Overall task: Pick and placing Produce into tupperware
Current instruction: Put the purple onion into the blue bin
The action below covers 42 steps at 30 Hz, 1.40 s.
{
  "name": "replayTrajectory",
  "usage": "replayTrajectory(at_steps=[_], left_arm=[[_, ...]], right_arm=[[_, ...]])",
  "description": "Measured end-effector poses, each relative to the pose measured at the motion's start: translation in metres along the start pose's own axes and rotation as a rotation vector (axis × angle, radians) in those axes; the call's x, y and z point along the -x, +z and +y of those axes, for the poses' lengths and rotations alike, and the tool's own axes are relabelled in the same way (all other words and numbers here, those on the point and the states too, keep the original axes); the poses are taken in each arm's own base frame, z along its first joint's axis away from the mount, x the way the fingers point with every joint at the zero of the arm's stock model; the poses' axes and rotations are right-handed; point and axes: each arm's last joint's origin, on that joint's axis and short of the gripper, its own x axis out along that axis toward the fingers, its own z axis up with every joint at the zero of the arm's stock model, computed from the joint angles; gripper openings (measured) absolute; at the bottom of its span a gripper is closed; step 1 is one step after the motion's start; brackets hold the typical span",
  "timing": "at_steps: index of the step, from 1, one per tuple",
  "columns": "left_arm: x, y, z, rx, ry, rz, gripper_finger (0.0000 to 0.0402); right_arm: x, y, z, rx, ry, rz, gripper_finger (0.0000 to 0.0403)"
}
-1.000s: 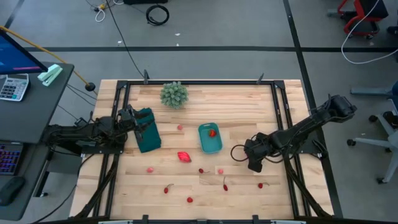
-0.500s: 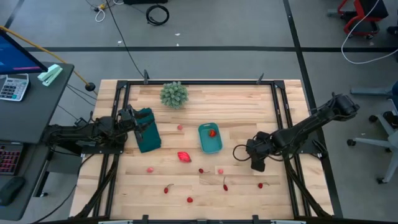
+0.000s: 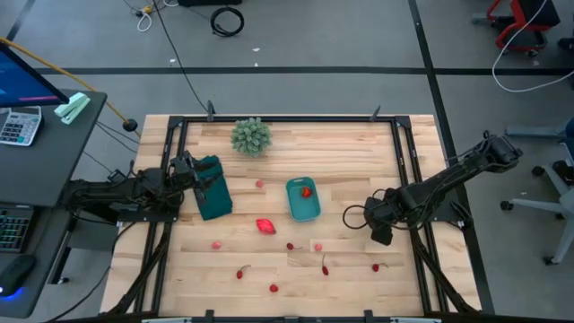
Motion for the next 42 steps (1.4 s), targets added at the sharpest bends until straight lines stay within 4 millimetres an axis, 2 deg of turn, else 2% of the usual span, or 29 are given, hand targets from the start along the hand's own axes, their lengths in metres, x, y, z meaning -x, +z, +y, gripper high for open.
replayTrajectory(at_steps=[10,29,32,37,42], left_arm=[[0.000,0.000,0.000,0.000,0.000,0.001,0.0193],[0.000,0.000,0.000,0.000,0.000,0.001,0.0197],[0.000,0.000,0.000,-0.001,0.000,0.000,0.0194],[0.000,0.000,0.000,0.000,0.000,0.001,0.0191],[0.000,0.000,0.000,0.000,0.000,0.000,0.0196]], right_arm=[[0.000,-0.007,-0.005,-0.041,-0.041,0.099,0.0277],[-0.003,-0.009,0.001,-0.036,0.031,0.186,0.0294],[-0.008,-0.005,0.009,-0.025,0.062,0.154,0.0294],[-0.018,0.012,0.031,-0.004,0.181,0.000,0.0294],[-0.015,0.021,0.038,0.019,0.117,-0.096,0.0293]])
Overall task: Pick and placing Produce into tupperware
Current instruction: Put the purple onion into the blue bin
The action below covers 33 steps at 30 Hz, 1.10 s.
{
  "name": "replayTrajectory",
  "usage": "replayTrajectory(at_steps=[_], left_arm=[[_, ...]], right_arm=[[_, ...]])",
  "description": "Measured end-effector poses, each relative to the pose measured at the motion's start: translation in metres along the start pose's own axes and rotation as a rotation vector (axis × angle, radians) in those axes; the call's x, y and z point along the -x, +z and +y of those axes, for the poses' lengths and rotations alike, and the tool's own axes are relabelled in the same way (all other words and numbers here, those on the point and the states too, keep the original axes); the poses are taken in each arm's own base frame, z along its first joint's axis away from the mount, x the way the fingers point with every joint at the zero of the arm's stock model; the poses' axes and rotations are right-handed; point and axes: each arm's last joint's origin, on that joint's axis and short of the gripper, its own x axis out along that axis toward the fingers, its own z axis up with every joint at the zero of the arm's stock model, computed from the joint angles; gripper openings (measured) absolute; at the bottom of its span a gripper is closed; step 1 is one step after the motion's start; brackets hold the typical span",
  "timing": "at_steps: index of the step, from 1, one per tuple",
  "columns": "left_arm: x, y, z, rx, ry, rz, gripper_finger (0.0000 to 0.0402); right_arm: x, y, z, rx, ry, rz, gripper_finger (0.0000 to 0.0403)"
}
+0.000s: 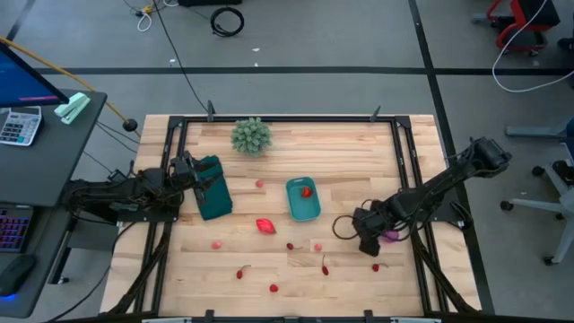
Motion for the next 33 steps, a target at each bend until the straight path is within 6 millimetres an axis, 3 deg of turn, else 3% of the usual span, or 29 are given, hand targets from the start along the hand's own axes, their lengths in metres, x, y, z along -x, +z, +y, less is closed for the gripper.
replayTrajectory(at_steps=[7,13,18,22,33], left_arm=[[0.000,0.001,0.000,0.003,-0.001,-0.006,0.0191],[0.000,0.001,0.000,0.003,-0.001,-0.008,0.0193],[0.000,0.001,0.000,0.003,-0.001,-0.009,0.0196],[0.000,0.001,0.000,0.002,-0.001,-0.009,0.0192],[0.000,0.001,0.000,0.004,-0.001,-0.010,0.0197]], right_arm=[[0.024,0.011,0.012,-0.180,-0.006,-0.053,0.0286],[0.040,0.014,0.011,-0.263,-0.126,-0.073,0.0272],[0.044,-0.002,0.002,-0.217,-0.261,0.062,0.0261],[0.045,-0.012,0.004,-0.184,-0.266,0.158,0.0256],[0.046,-0.040,0.020,-0.019,-0.247,0.189,0.0260]])
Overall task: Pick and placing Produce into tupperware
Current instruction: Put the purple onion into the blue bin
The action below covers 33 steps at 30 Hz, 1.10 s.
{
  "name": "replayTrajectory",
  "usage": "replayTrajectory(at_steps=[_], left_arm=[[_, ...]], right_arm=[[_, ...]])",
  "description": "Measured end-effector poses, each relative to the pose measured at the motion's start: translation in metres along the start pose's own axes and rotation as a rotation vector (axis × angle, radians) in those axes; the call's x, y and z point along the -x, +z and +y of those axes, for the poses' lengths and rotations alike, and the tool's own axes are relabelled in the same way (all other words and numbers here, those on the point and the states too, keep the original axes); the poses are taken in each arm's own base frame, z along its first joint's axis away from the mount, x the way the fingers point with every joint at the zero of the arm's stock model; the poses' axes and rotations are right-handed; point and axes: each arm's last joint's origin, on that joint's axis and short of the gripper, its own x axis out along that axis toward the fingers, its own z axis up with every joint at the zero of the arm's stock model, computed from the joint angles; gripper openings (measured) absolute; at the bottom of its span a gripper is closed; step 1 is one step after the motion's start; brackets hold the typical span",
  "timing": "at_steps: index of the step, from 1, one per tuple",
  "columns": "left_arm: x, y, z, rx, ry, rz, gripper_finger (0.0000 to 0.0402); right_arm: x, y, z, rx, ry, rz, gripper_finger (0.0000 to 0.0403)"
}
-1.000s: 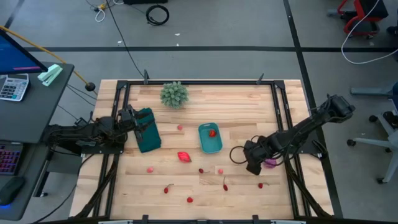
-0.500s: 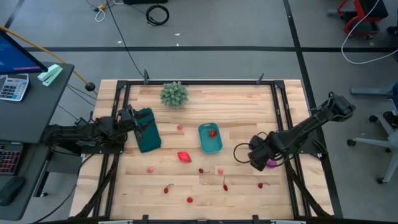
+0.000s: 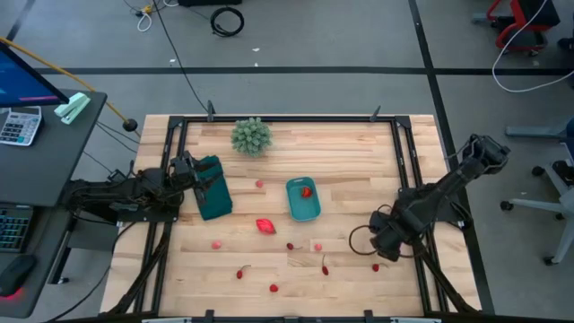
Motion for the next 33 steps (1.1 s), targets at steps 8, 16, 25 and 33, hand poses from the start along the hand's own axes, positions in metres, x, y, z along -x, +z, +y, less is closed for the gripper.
replayTrajectory(at_steps=[8,16,25,33], left_arm=[[0.000,0.000,0.000,0.000,0.000,-0.001,0.0190],[0.000,0.000,0.000,0.001,0.000,-0.001,0.0196],[0.000,0.000,0.000,0.001,0.000,-0.001,0.0192],[0.000,0.000,0.000,0.002,0.000,-0.001,0.0194]], right_arm=[[0.000,-0.008,0.002,0.021,-0.025,-0.019,0.0252],[-0.001,-0.014,0.008,0.213,0.008,-0.028,0.0250],[-0.001,-0.019,0.012,0.227,0.032,-0.047,0.0248],[-0.001,-0.018,0.012,0.190,0.015,-0.080,0.0274]])
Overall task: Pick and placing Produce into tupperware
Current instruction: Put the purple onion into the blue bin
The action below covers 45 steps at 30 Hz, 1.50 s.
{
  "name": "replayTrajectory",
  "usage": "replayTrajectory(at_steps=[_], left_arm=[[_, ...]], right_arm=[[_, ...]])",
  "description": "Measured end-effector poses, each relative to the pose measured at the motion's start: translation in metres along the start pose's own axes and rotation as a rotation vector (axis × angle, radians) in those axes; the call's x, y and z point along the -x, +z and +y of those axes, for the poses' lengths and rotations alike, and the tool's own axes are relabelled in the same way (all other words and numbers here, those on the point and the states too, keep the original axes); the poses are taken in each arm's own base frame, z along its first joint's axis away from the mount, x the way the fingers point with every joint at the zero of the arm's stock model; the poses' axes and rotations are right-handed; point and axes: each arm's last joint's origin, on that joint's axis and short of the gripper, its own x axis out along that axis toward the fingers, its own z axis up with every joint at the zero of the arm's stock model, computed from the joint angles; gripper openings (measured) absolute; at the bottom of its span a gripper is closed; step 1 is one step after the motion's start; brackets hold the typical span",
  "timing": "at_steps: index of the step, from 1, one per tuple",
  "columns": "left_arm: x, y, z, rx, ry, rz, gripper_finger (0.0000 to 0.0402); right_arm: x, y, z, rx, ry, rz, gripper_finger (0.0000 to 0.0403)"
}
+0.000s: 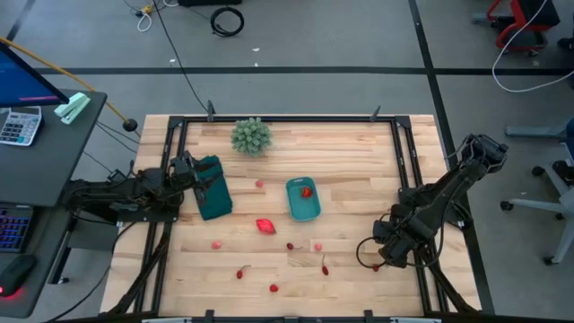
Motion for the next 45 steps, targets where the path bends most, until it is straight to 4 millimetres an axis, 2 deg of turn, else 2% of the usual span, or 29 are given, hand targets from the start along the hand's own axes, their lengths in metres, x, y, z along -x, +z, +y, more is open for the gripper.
replayTrajectory(at_steps=[6,14,22,30,41,45], left_arm=[[0.000,0.000,0.000,0.000,0.000,0.000,0.0191],[0.000,0.000,0.000,0.000,0.000,0.000,0.0196],[0.000,0.000,0.000,0.000,0.000,0.000,0.0192],[0.000,0.000,0.000,0.000,0.000,0.000,0.0194],[0.000,0.000,0.000,-0.001,0.000,0.000,0.0197],[0.000,0.000,0.000,-0.001,0.000,0.000,0.0195]], right_arm=[[-0.001,-0.001,-0.002,0.000,-0.019,0.003,0.0303],[-0.018,-0.008,-0.013,0.000,-0.083,0.045,0.0342],[-0.030,-0.008,-0.014,-0.045,-0.052,0.026,0.0359],[-0.048,-0.013,-0.022,-0.092,-0.073,0.002,0.0354],[-0.049,-0.010,-0.021,-0.121,-0.073,-0.066,0.0309],[-0.046,-0.005,-0.018,-0.129,-0.077,-0.173,0.0294]])
